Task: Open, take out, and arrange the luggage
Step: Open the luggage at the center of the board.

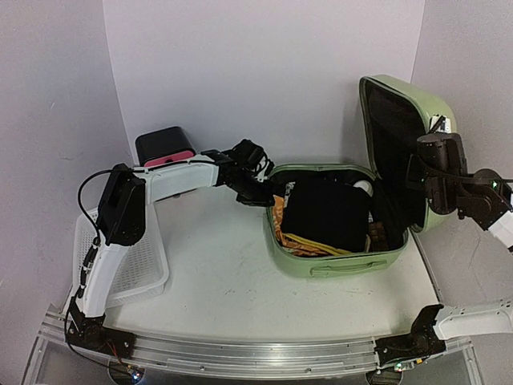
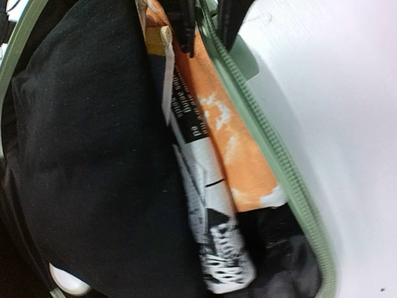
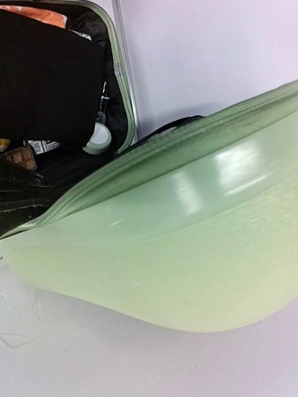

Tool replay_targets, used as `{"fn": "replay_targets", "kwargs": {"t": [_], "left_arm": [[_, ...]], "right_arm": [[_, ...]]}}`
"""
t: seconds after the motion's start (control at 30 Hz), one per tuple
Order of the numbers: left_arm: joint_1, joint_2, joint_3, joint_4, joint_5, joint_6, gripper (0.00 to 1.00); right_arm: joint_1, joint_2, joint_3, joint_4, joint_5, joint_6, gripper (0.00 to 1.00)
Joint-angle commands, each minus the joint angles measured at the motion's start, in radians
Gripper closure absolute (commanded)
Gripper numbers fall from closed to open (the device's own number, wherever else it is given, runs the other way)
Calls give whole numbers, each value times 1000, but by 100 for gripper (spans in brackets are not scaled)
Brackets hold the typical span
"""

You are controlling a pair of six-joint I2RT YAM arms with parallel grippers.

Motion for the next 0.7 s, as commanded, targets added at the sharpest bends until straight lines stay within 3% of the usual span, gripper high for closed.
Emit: {"fn": "replay_targets", "kwargs": {"t": [0.0,0.43,0.57,0.67], "left_arm": [[-29,-15,-15,59,8,69,99],[-27,-40,-42,50,4,68,100],[-28,-55,-49,51,7,44,100],[-27,-65,-52,52,12,6,87]], "right_arm": [[-52,-5,-10,-18,-5,21,97],[-129,25,15,-24,-98,7,100],[-129,35,20,6,-214,-36,96],[-129,39,3,83,-369,-113,89]]}}
